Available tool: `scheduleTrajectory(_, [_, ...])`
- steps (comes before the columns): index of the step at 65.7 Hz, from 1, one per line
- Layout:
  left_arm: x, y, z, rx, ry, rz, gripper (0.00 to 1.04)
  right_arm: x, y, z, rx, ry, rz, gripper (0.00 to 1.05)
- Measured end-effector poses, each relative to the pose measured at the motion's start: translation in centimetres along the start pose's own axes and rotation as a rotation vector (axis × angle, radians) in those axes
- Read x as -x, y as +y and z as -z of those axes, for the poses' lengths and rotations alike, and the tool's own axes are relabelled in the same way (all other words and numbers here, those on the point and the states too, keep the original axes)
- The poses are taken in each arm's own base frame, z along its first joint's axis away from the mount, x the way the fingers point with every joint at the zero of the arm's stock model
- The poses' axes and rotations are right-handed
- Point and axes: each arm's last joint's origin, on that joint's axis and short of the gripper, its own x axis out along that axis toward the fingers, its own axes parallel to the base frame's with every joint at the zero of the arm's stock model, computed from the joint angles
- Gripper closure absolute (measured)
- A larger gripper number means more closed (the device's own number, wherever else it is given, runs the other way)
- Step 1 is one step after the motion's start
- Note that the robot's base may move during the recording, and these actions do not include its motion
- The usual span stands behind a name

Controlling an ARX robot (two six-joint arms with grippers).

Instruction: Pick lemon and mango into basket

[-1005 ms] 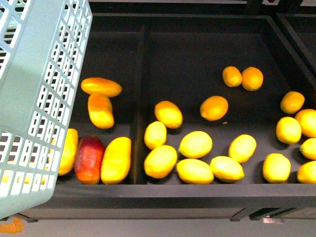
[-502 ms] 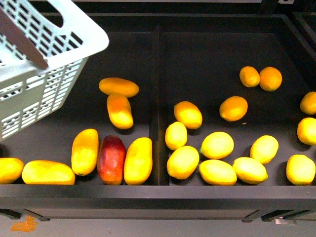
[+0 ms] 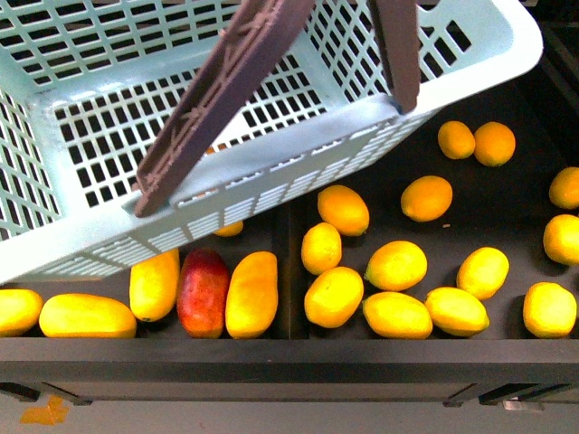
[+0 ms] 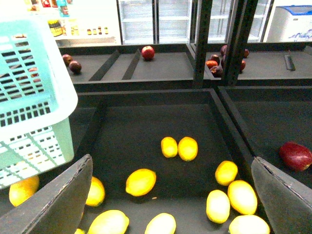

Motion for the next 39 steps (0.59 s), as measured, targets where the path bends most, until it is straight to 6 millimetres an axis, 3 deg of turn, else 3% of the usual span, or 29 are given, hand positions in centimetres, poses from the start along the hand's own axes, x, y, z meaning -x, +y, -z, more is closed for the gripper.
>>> scheduleTrajectory(21, [-0.1, -0.2, 0.3, 0.022, 0.004, 0.001, 0.91, 0.0, 0.0, 0.0, 0.0, 0.0, 0.0, 0.09])
scheduleTrajectory(24, [-0.1, -0.2, 0.3, 0.024, 0.005, 0.002, 0.91, 0.0, 0.0, 0.1, -0.03, 0.086, -0.06, 0.09])
scheduleTrajectory(27, [-0.1, -0.2, 0.3, 0.025, 0.004, 0.001, 0.91, -0.2, -0.2, 0.1, -0.133, 0.324, -0.121, 0.09])
scheduleTrajectory(33, [-0.1, -0.3, 0.4, 0.021, 0.007, 0.004, 0.91, -1.0, -1.0, 1.2, -0.302, 0.635, -0.114, 0.09])
scheduleTrajectory(39, [-0.1, -0.3, 0.3, 0.031, 0.009, 0.005, 0.91, -2.8, -1.6, 2.2, -0.338, 0.71, -0.088, 0.09])
